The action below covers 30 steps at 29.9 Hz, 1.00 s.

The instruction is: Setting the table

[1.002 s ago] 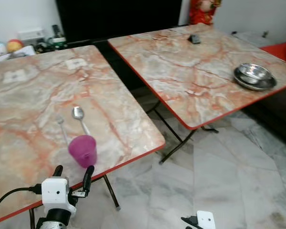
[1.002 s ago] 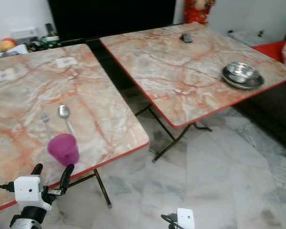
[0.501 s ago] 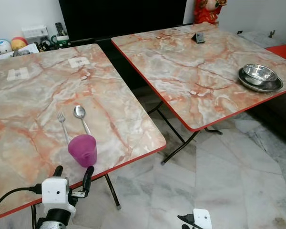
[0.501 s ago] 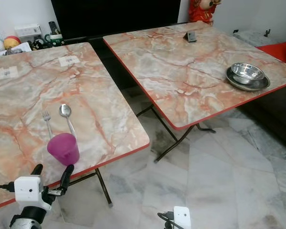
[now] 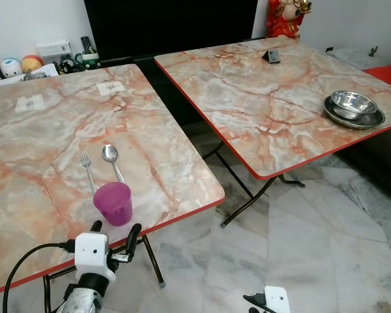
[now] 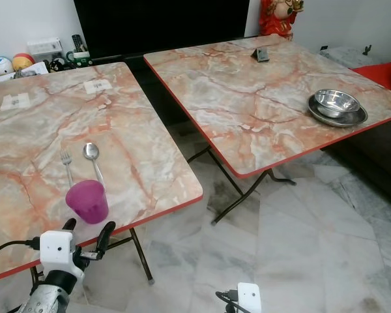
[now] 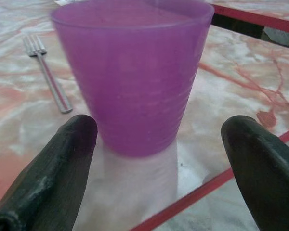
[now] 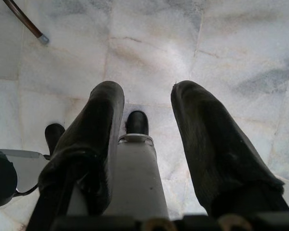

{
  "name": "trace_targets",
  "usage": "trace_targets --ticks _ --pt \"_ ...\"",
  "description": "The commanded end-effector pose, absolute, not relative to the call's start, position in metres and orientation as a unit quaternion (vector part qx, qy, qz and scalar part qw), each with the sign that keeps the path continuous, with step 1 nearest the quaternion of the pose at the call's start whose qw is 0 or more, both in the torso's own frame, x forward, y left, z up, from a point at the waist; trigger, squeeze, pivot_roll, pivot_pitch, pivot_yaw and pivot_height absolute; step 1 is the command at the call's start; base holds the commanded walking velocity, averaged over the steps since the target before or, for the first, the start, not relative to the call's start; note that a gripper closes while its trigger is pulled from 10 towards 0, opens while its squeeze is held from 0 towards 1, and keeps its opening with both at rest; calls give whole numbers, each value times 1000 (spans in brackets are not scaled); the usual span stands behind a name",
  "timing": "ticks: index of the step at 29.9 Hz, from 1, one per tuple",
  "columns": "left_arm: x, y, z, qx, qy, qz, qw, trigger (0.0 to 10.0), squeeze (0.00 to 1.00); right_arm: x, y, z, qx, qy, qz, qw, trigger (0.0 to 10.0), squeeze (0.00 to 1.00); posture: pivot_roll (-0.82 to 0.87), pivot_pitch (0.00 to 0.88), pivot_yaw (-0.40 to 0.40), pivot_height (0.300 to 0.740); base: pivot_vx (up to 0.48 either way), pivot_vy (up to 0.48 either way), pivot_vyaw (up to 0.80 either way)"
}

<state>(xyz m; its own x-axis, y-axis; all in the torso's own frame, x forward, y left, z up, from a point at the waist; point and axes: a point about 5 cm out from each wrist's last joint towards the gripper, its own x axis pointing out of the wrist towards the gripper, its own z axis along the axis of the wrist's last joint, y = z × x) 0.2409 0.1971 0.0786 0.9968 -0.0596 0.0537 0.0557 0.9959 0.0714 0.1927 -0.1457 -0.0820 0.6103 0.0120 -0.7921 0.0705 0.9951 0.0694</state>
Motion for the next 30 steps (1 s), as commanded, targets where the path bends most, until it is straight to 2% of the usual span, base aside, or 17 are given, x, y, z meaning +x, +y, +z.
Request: trace_targets --ticks 1,30 --pt "241 194 71 47 -10 -40 998 10000 0 188 -146 -84 47 447 -16 893 10000 0 67 93 -21 740 0 0 0" --pt "266 192 70 44 -9 -25 999 10000 0 188 -146 -84 43 449 -15 892 10000 0 61 98 -23 740 0 0 0"
